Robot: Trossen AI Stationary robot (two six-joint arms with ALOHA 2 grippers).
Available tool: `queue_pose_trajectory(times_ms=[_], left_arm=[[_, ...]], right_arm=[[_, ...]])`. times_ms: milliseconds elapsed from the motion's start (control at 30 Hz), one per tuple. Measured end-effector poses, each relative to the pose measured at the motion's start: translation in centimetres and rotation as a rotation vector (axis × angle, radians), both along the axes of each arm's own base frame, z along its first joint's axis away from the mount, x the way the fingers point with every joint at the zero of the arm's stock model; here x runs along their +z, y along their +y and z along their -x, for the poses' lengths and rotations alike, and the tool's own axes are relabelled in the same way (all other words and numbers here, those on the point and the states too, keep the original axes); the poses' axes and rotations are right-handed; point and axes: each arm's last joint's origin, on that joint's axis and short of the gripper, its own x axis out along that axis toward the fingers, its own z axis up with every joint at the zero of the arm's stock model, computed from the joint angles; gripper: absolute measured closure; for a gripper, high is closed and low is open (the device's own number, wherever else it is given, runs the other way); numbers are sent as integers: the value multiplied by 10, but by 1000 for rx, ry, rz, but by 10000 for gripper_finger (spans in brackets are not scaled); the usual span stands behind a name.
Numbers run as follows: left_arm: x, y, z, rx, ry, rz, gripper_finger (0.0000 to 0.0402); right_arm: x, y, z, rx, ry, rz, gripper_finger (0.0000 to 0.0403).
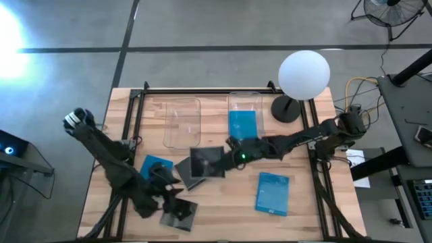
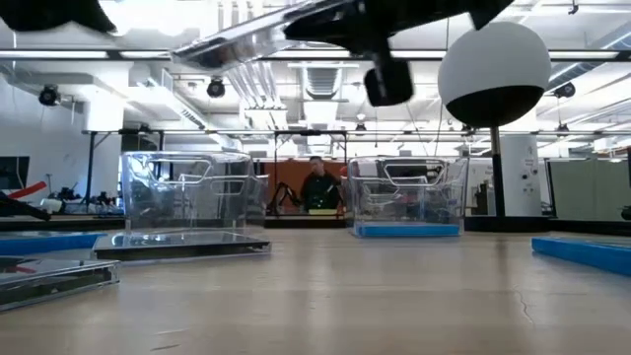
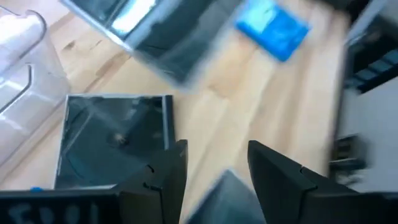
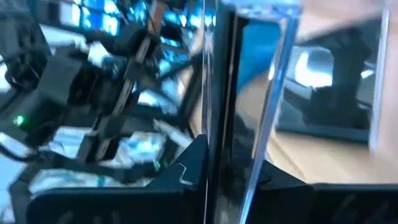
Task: Pick & place jewel cases by type
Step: Put the bottom right CD case into the left transparent bin
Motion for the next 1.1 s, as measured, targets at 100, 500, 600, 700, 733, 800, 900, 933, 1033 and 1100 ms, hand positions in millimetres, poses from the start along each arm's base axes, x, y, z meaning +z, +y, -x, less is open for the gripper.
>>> queue_pose_trajectory(times_ms=[100, 500, 600, 700, 733, 800, 900, 933, 1033, 1100], left_arm=[[21, 12, 20, 27, -70, 49, 251], [81, 72, 72, 117, -382, 36, 251], [89, 83, 82, 116, -420, 22, 251], [93, 91, 89, 105, -438, 3, 251], [94, 93, 90, 101, -441, -1, 251], [95, 96, 93, 91, -444, -14, 251], [97, 99, 96, 73, -444, -42, 251], [97, 101, 97, 67, -446, -50, 251], [99, 105, 100, 53, -447, -73, 251], [98, 109, 104, 42, -441, -92, 251]], right_arm=[[10, -20, -13, -46, -37, 32, 369], [15, -106, -85, -108, 56, 62, 369], [11, -127, -102, -132, 43, 18, 369], [3, -147, -118, -154, 45, -22, 369], [0, -153, -123, -155, 45, -34, 369], [-5, -162, -131, -154, 79, -51, 369], [-10, -170, -140, -141, 168, -42, 369], [-13, -173, -142, -137, 201, -37, 369], [-20, -180, -149, -129, 278, -28, 369], [-21, -185, -154, -126, 295, -38, 369]])
